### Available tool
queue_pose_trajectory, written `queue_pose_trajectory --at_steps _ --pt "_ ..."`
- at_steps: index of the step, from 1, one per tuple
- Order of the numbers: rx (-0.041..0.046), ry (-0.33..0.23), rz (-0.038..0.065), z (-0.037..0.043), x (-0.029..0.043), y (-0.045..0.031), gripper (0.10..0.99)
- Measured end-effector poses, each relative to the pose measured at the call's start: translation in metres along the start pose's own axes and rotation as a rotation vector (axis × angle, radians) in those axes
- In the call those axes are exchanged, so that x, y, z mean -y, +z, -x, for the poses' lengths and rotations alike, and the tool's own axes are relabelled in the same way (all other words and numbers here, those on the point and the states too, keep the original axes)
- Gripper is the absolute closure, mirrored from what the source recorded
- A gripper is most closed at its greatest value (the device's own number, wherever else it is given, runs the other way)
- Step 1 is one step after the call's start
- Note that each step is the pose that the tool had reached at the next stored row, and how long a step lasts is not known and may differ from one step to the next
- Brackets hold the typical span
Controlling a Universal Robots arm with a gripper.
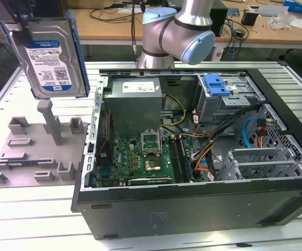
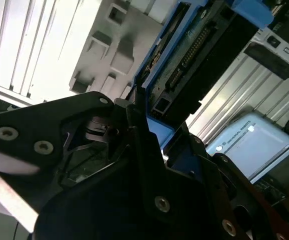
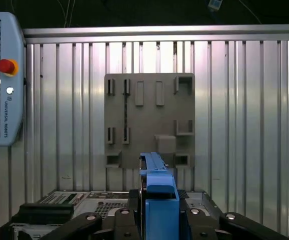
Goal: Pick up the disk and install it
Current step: 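Pick up the disk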
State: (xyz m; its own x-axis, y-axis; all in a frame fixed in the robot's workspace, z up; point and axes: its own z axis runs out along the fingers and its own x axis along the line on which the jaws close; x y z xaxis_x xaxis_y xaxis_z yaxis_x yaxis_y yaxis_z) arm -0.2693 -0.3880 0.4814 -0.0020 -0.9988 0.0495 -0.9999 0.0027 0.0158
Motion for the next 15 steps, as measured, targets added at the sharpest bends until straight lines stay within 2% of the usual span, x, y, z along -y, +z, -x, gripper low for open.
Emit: queue_pose_trajectory --at_steps 1,11,15 --pt "0.0 0.0 0.0 -0.0034 0.0061 0.0 0.718" --pt "0.0 0.0 0.002 -0.0275 0.0499 0.0005 0.718" --pt "0.0 0.0 0.002 -0.038 0.0719 0.0007 0.718"
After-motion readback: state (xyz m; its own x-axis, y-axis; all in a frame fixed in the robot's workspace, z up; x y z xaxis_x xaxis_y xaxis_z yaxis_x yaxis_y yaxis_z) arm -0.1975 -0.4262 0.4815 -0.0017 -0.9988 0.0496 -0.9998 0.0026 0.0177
